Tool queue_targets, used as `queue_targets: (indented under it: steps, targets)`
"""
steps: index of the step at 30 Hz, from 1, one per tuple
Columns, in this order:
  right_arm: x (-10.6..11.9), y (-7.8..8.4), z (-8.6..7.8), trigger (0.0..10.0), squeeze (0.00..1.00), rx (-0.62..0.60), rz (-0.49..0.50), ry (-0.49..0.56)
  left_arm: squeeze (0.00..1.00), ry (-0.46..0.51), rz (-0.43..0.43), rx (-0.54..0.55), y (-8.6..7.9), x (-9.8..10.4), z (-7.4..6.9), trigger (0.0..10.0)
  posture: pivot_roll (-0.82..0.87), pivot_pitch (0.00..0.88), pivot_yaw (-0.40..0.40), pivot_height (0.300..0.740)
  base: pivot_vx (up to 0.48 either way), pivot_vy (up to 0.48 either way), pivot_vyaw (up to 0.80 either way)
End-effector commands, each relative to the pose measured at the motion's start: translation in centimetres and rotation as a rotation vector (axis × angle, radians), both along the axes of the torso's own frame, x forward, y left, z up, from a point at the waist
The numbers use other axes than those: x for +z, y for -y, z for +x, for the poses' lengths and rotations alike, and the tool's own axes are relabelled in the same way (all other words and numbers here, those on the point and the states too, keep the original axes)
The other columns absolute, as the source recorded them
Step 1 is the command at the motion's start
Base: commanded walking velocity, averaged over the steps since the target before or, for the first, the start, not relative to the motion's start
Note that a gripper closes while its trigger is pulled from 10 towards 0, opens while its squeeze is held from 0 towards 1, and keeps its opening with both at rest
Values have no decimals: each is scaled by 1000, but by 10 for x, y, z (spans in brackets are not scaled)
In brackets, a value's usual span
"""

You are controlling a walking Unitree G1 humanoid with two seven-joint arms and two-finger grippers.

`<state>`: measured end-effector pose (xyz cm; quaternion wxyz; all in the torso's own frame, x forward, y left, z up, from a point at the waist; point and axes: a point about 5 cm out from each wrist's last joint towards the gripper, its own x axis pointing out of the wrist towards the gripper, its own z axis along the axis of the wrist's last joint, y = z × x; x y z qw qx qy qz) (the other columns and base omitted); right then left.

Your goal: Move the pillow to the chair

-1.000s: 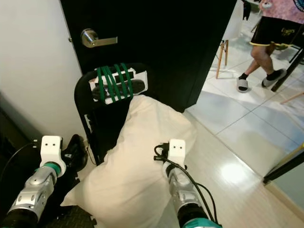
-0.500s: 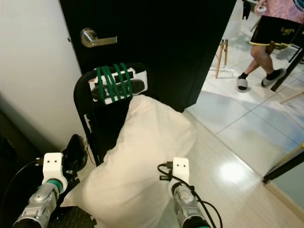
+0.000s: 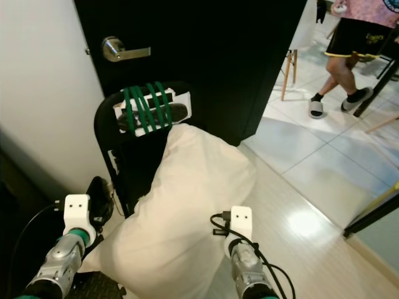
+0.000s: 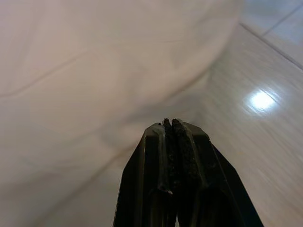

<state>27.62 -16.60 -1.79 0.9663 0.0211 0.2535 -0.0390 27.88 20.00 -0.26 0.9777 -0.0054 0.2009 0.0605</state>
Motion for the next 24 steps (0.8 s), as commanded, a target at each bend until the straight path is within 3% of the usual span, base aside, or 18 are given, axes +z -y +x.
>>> queue_targets:
  steps: [1, 24]
  targets:
    - [-3, 2, -3, 10000, 0, -14, 10, -18, 0, -1, 3, -2, 2, -1, 0, 10000, 14, 0, 38, 740, 0, 0, -800]
    - [0, -1, 2, 10000, 0, 10, 15, -7, 0, 25, 19, -5, 3, 2, 4, 10000, 25, 0, 31, 740, 0, 0, -800]
